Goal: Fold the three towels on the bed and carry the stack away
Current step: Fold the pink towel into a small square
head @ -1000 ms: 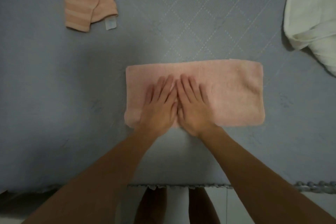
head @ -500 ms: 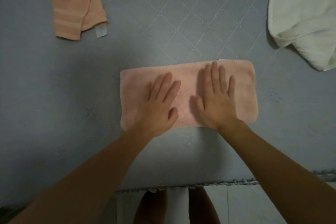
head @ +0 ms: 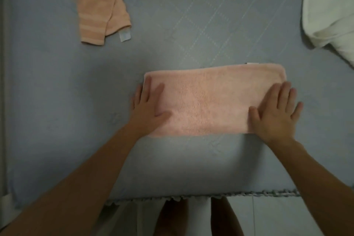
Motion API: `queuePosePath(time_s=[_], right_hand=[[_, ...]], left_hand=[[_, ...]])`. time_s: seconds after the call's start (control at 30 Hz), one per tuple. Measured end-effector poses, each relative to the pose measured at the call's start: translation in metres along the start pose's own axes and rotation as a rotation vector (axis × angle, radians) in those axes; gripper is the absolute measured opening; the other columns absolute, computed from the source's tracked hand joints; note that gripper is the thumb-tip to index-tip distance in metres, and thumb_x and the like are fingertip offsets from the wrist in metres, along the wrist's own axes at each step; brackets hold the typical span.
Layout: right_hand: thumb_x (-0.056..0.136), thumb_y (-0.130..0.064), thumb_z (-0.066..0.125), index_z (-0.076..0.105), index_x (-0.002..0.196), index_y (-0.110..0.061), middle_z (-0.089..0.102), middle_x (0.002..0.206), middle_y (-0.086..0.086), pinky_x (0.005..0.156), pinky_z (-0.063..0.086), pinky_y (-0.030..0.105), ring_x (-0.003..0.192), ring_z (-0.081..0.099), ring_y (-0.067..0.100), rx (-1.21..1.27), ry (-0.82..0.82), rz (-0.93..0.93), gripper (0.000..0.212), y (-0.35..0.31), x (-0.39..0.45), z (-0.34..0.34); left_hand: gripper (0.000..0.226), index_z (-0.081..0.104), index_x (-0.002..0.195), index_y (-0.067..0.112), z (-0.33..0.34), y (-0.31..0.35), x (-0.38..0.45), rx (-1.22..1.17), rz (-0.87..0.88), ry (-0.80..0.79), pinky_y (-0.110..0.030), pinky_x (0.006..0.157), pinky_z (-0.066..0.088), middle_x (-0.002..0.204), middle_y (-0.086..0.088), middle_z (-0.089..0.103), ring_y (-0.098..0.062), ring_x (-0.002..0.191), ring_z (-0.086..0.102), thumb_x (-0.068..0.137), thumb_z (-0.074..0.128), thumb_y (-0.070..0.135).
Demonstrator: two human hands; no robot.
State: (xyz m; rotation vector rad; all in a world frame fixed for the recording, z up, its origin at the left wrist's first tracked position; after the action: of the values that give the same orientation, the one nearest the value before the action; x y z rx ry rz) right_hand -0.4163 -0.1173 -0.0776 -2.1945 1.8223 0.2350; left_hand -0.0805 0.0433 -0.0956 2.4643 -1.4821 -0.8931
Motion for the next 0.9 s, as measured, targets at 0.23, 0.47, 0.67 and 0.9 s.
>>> queuePosePath(time_s=[0.23, 0.47, 0.67, 0.9], right_hand=[[0.072, -0.044, 0.074, 0.046, 0.132, -0.002, 0.056, 0.125, 0.013, 0.083, 0.048, 0.041, 0.107, 0.057, 0.031, 1.035, -0.043, 1.159, 0.078, 0.003, -0.1, 0.034], [0.081, -0.013, 0.057, 0.06, 0.119, 0.002, 0.066, 0.116, 0.015, 0.089, 0.054, 0.041, 0.104, 0.063, 0.03, 1.115, -0.2, 0.762, 0.041, -0.062, -0.034, 0.026], [0.086, -0.007, 0.051, 0.058, 0.083, -0.015, 0.065, 0.08, 0.007, 0.066, 0.051, 0.033, 0.073, 0.062, 0.021, 1.152, -0.005, 0.406, 0.011, -0.076, 0.043, -0.017], [0.092, -0.039, 0.057, 0.056, 0.111, -0.017, 0.065, 0.105, 0.002, 0.085, 0.053, 0.04, 0.094, 0.063, 0.021, 0.964, -0.663, 0.43, 0.029, -0.078, -0.099, 0.055]], left_hand=[[0.068, 0.047, 0.14, 0.02, -0.047, 0.027, 0.071, -0.027, -0.02, 0.023, -0.043, 0.112, 0.029, 0.143, -0.013, 0.047, -0.034, 0.132, 0.041, 0.081, 0.069, 0.043], [0.039, 0.064, 0.107, 0.008, -0.041, 0.018, 0.058, -0.119, -0.133, -0.283, -0.031, 0.075, 0.041, 0.109, -0.017, 0.065, -0.028, 0.097, 0.061, 0.08, 0.073, 0.035], [0.057, 0.064, 0.122, 0.008, 0.009, 0.001, -0.039, -0.741, -0.414, -0.311, -0.048, 0.092, 0.054, 0.114, -0.015, 0.07, -0.029, 0.102, 0.067, 0.07, 0.067, 0.031], [0.04, 0.058, 0.121, 0.017, 0.066, 0.005, -0.121, -1.181, -0.731, -0.12, -0.032, 0.067, 0.06, 0.115, -0.003, 0.069, -0.017, 0.093, 0.071, 0.085, 0.07, 0.032]])
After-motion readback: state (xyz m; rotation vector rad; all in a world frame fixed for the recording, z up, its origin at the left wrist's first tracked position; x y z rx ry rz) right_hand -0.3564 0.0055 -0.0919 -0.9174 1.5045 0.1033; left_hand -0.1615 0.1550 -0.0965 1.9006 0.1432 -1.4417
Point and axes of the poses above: each hand's wrist, its own x-axis towards the middle knuckle, its own z-axis out of the palm, y = z × x, the point moved 6 cm from there along x, towards the middle knuckle
